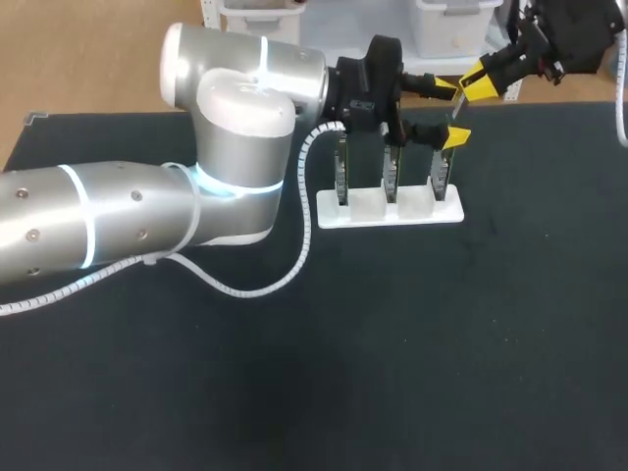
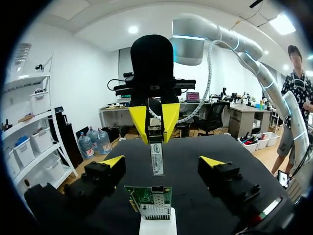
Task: Pick up the optical module with the left hand, and insert it into the network port with the right hand.
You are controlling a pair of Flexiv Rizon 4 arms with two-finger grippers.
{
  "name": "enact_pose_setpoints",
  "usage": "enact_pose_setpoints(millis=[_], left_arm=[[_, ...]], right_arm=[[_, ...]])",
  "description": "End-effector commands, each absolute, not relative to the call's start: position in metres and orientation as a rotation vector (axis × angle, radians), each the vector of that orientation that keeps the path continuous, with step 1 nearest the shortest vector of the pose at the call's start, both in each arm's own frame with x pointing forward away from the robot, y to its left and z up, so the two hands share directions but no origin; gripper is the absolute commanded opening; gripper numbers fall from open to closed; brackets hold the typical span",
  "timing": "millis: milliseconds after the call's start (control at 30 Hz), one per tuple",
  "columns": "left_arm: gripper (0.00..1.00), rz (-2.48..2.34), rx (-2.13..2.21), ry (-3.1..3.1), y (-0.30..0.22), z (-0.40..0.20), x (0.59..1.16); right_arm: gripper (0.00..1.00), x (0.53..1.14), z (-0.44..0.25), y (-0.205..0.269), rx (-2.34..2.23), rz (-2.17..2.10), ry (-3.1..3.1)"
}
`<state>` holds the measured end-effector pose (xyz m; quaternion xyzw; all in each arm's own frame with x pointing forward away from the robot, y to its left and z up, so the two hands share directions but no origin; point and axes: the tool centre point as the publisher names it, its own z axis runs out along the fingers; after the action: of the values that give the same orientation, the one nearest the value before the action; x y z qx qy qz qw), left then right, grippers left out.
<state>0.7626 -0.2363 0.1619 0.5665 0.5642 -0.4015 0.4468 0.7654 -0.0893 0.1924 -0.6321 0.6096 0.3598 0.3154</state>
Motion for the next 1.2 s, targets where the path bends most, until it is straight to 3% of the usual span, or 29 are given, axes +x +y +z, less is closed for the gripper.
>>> enact_pose_setpoints(millis=[33,533,1200], left_arm=[[1.00,-0.943,1.469,1.453,-0.237,0.176,0.760],[1.00,-0.740,1.596,1.716,-0.196,0.187,0.739],[1.00,-0.723,1.589,1.826,-0.206,0.170,0.746]], right_arm=[[0.00,0.762,0.192,-0.091,-1.662,0.947,1.603],[0.00,0.762,0.192,-0.094,-1.670,0.949,1.602],[0.00,0.760,0.194,-0.098,-1.682,0.934,1.610]])
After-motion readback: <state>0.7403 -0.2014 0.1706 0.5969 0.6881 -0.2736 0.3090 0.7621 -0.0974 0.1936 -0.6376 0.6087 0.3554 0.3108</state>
